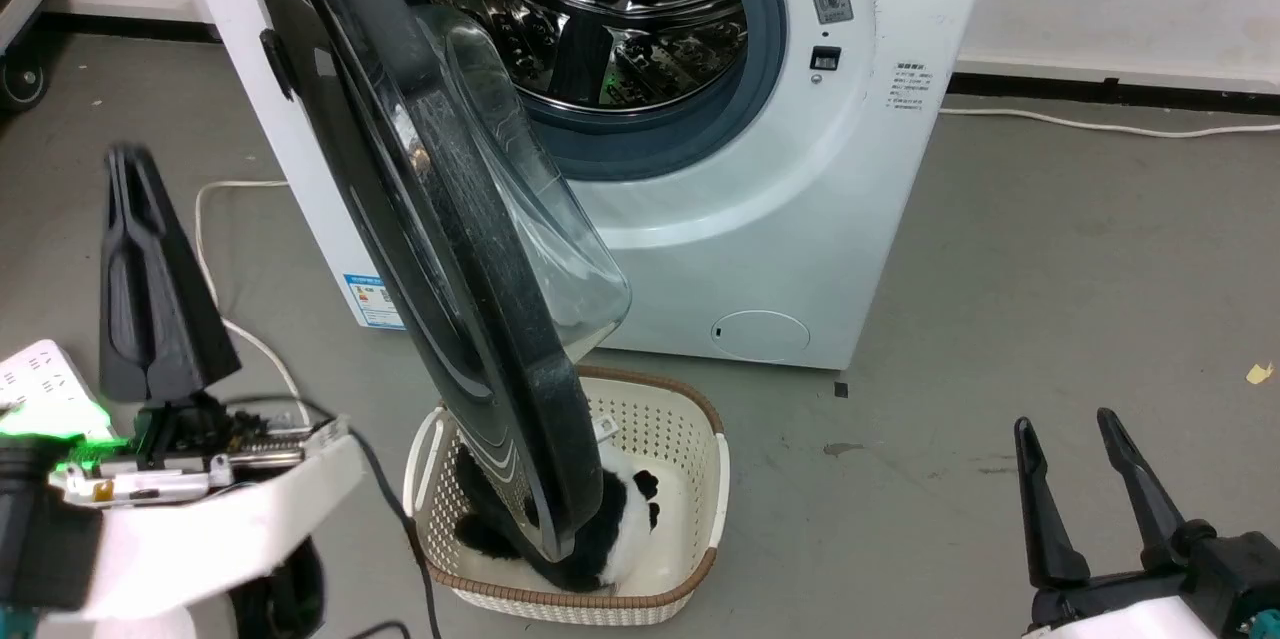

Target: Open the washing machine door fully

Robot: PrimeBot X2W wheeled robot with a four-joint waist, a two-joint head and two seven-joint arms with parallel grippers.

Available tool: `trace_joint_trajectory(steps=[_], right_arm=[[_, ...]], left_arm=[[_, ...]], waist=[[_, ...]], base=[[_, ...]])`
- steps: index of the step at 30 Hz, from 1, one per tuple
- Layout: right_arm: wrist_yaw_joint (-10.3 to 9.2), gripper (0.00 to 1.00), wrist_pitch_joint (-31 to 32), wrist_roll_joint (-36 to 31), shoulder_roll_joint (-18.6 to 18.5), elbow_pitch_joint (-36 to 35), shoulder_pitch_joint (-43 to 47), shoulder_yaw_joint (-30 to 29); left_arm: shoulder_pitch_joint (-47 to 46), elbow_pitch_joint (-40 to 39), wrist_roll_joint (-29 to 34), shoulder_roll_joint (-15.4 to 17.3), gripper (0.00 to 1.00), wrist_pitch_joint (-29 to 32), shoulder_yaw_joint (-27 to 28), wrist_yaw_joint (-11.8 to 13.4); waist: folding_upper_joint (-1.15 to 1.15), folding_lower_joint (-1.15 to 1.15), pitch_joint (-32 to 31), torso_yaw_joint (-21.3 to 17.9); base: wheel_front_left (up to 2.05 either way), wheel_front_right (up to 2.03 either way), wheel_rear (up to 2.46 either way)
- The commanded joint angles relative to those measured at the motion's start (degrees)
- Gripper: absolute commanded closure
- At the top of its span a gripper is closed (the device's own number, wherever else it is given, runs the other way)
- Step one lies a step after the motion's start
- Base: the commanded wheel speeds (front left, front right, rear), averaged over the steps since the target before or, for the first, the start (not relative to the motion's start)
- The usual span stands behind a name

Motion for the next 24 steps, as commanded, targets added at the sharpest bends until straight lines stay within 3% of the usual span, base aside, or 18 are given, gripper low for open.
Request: trace_joint_trajectory(steps=[1, 7, 12, 19, 24], right_arm=[[0.05, 0.0, -0.3, 0.2, 0.3, 0.0, 0.2, 0.0], [0.05, 0.0, -0.3, 0.3, 0.5, 0.2, -0.2, -0.6], [0.05, 0.0, -0.3, 0.5, 0.6, 0.4, -0.1, -0.7], [0.05, 0.0, -0.3, 1.3, 0.6, 0.9, -0.1, -0.5], [0.05, 0.0, -0.3, 1.2, 0.6, 1.0, -0.5, -0.4]], left_arm=[[-1.1, -1.3, 0.9, 0.1, 1.0, -0.2, -0.6, -0.4], [-3.7, -7.1, 3.9, 0.1, 1.0, -0.2, -4.5, -1.8], [-2.6, -6.6, 5.0, 0.1, 1.0, -0.3, -9.4, -2.8], [1.3, 2.2, 3.7, 0.1, 1.0, 1.9, -19.4, -4.7], [3.3, 11.4, 1.8, 0.1, 1.0, 5.6, -25.2, -4.4]], waist=[[0.0, 0.0, 0.0, 0.0], [0.0, 0.0, 0.3, -0.6], [0.0, 0.0, 0.4, -0.8], [0.0, 0.0, 0.4, -0.9], [0.0, 0.0, 0.8, -1.0]], base=[[0.0, 0.0, 0.0], [0.0, 0.0, 0.0], [0.0, 0.0, 0.0], [0.0, 0.0, 0.0], [0.0, 0.0, 0.0]])
